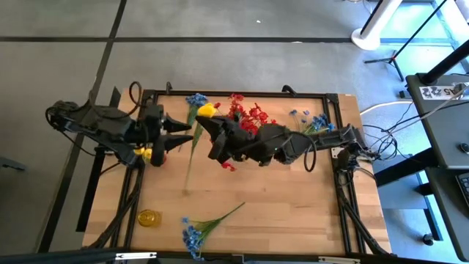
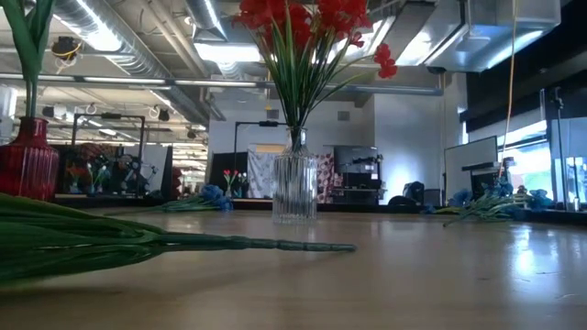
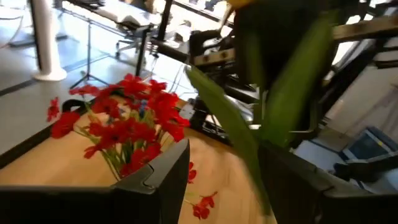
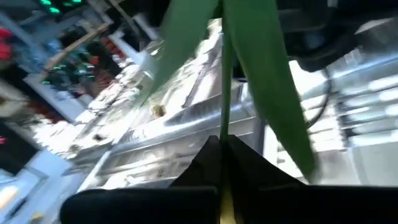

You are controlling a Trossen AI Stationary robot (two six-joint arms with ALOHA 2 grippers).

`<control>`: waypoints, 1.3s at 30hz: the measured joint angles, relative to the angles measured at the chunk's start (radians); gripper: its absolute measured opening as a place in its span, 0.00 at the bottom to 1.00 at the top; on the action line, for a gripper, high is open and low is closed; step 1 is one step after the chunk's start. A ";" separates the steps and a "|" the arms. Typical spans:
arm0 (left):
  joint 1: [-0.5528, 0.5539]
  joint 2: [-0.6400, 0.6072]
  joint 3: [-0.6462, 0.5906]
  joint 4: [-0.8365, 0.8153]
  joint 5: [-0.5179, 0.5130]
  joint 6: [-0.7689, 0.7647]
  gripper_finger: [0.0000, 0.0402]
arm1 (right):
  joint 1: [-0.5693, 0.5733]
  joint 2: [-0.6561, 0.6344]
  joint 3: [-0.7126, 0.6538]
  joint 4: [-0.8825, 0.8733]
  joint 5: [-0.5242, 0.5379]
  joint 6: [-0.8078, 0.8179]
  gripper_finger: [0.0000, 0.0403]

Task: Sort flowers into vase by color
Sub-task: Put the yellow flower into the red vase

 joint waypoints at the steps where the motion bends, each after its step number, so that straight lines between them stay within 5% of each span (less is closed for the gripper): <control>1: 0.011 0.003 0.000 0.000 -0.001 -0.009 0.46 | -0.007 0.000 0.000 0.002 -0.030 -0.011 0.02; 10: 0.077 -0.008 -0.002 0.047 0.107 -0.013 0.46 | -0.047 0.031 0.004 0.002 -0.114 -0.027 0.02; 22: 0.118 -0.026 -0.002 0.030 0.264 -0.006 0.46 | -0.004 0.046 0.002 -0.007 -0.090 -0.022 0.02; 31: 0.118 -0.071 0.000 0.052 0.302 -0.006 0.46 | 0.026 0.050 -0.002 -0.014 -0.072 -0.060 0.02; 39: 0.117 0.011 0.000 0.062 0.323 0.002 0.46 | 0.024 0.048 -0.001 0.055 -0.067 -0.084 0.02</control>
